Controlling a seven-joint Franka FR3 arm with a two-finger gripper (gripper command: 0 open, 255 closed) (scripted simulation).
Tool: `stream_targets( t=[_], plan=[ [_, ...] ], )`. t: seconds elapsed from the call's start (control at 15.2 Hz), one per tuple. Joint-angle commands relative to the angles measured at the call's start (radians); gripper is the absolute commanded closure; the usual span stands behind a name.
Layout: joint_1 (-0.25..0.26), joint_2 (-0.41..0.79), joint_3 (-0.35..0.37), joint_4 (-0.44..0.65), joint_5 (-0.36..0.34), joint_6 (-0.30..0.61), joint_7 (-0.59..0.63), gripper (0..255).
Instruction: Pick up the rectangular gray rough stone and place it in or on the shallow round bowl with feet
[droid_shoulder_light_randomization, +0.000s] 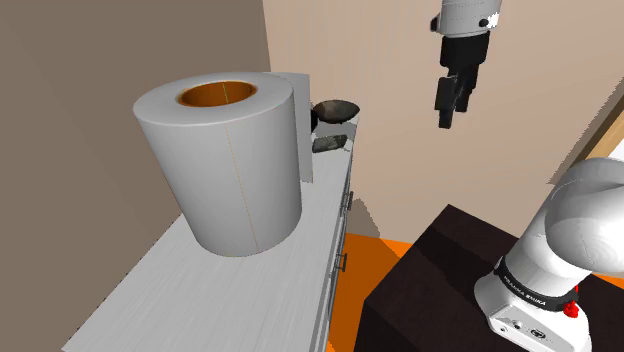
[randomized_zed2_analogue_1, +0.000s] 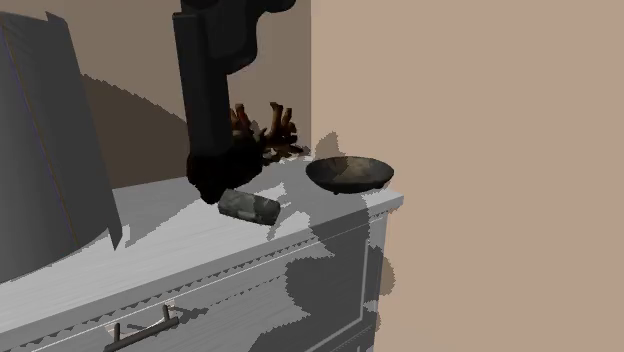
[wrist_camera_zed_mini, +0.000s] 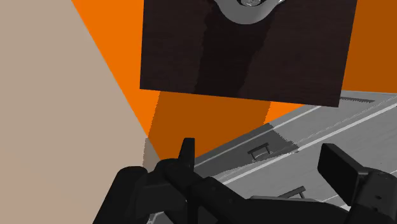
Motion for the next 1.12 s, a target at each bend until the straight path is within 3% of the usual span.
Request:
stream_targets(
  t=[0.0,0.53,1.06],
  plan=[
    [0.0,0.0,0.0,0.0,0.0,0.0,0.0,0],
    [0.066,0.216,-0.1,0.008,-0.099,0.278,-0.294,0],
    [0.135,0.475,-0.167,0.097,-0.127,0.525,-0.572,0]
  ],
)
